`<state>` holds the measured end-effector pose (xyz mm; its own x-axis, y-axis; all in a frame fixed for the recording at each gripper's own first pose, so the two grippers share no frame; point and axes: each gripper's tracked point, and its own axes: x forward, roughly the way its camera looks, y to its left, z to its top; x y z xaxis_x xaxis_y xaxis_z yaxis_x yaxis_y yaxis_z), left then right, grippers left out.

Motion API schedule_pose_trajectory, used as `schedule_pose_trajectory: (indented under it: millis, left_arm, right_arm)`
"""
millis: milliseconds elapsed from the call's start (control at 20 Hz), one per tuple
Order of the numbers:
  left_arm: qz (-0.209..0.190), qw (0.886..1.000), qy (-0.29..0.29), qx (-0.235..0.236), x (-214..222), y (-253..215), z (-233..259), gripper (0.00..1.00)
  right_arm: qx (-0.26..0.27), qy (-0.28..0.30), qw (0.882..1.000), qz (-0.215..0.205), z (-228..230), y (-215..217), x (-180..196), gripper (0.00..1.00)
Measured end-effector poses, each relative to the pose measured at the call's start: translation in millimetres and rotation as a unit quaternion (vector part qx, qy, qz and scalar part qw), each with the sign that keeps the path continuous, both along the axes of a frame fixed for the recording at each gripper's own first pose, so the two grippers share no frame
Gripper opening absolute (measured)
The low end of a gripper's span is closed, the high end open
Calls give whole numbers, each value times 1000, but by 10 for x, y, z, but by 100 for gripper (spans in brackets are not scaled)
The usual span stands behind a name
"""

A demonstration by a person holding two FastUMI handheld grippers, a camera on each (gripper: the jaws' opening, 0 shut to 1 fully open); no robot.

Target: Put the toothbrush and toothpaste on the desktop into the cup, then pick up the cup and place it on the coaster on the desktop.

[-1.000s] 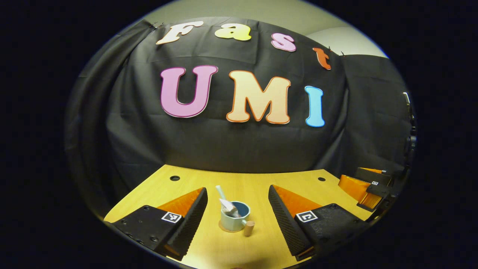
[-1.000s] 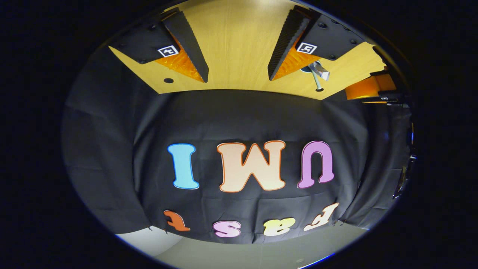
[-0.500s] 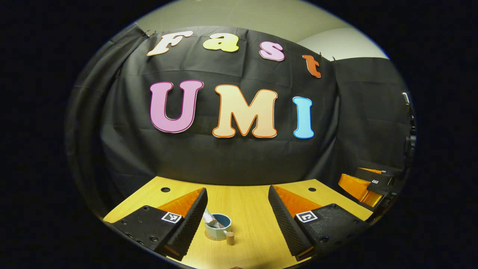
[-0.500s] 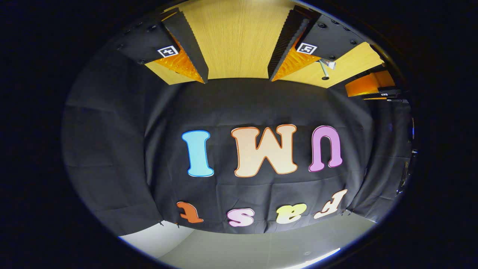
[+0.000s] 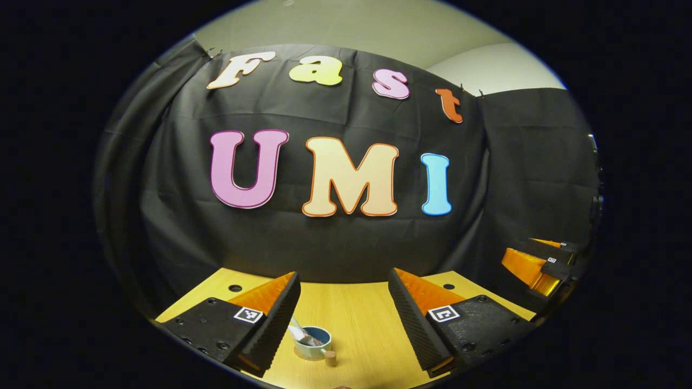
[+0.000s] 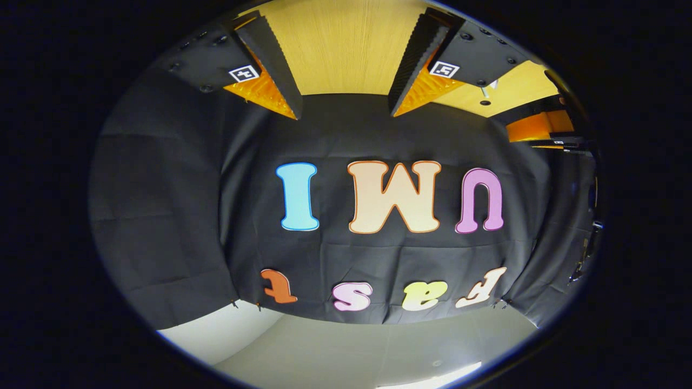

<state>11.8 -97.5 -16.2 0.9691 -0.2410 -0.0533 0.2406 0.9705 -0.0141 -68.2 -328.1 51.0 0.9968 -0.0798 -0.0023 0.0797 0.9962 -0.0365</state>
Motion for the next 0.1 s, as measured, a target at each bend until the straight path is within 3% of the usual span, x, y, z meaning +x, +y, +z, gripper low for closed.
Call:
schedule_pose_trajectory:
  millis: [100]
  left_arm:
    - [-6, 1000, -9, 4, 5, -46, 46, 94]
  right_arm:
    - [9, 4, 1000, -3, -15, -25, 5, 98]
